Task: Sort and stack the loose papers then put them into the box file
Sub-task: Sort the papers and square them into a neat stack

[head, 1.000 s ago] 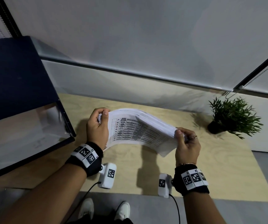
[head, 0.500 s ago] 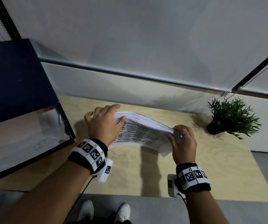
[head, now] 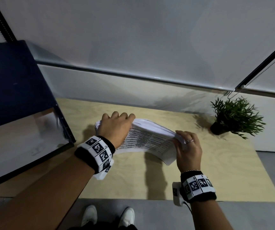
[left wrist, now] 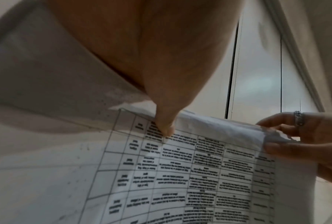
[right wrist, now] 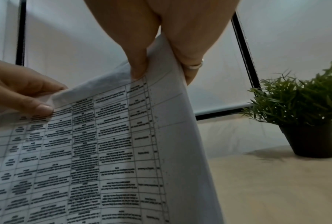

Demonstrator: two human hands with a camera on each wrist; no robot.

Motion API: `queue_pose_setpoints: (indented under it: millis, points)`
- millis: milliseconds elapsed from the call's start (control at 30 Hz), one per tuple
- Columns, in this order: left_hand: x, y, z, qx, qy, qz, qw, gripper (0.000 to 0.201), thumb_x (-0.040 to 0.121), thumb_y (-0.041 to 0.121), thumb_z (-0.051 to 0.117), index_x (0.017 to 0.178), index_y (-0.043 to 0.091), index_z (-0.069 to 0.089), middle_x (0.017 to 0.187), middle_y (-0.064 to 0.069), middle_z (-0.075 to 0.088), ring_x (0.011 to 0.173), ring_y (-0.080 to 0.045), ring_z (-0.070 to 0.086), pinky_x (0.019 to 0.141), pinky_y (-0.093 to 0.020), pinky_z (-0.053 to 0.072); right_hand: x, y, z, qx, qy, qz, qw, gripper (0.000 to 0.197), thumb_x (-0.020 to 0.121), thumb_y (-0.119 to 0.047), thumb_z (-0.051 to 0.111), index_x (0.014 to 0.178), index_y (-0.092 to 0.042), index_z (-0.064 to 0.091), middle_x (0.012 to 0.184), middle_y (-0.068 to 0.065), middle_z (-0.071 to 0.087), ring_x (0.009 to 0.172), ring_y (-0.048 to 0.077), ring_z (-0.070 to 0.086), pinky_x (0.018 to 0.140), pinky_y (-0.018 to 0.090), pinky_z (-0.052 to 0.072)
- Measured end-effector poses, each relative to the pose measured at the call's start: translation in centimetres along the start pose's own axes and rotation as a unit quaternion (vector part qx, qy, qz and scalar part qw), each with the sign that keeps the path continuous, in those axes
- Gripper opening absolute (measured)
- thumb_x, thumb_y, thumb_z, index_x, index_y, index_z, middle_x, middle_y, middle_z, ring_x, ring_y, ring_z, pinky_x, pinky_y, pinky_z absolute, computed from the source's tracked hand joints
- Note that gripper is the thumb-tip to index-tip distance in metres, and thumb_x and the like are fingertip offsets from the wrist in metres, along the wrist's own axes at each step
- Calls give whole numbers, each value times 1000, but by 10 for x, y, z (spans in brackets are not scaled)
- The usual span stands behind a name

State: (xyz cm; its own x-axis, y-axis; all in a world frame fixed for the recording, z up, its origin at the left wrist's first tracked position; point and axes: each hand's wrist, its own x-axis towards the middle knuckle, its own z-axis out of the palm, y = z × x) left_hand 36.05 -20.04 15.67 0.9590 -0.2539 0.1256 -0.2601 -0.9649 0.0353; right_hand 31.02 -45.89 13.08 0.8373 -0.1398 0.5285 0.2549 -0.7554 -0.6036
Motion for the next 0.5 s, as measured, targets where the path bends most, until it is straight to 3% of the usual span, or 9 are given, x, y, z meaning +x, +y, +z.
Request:
queue_pose_setpoints:
  millis: [100,200,300,400,500]
  points:
    - [-2,1,1,15,-6,27,999,59,96,38,49,145,33,16,126,0,54,107,-28,53,81,-47,42,-2,4,2,-8,-10,6,1000,39,82,3,69,120,-8,67,110,7,54,102,3,47,95,4,34]
    - [-4,-1,0,20,-4,54,998,66,99,42,42,150,40,0,128,1,48,108,-27,51,82,-46,41,-5,4,5,-5,-16,0,1000,37,85,5,66,118,-10,67,114,5,50,102,13,52,96,6,34]
    - [-4,0,-1,7,9,77,997,61,99,41,41,148,47,4,128,4,50,107,-25,52,81,-44,42,-6,3,7,5,6,0,1000,30,84,8,65,108,-10,69,115,3,49,99,11,52,95,11,37]
    - [-2,0,2,17,1,91,996,72,95,25,55,145,51,11,123,6,56,101,-23,55,77,-41,43,-6,2,8,17,-6,-11,1000,30,86,6,63,107,-15,69,117,2,49,99,20,56,95,25,43]
    - [-1,-2,1,6,-4,102,995,86,86,6,57,144,53,14,121,9,58,99,-21,57,74,-37,39,-5,2,5,24,-11,0,1000,30,84,7,65,106,-13,70,119,9,49,97,19,57,96,18,41]
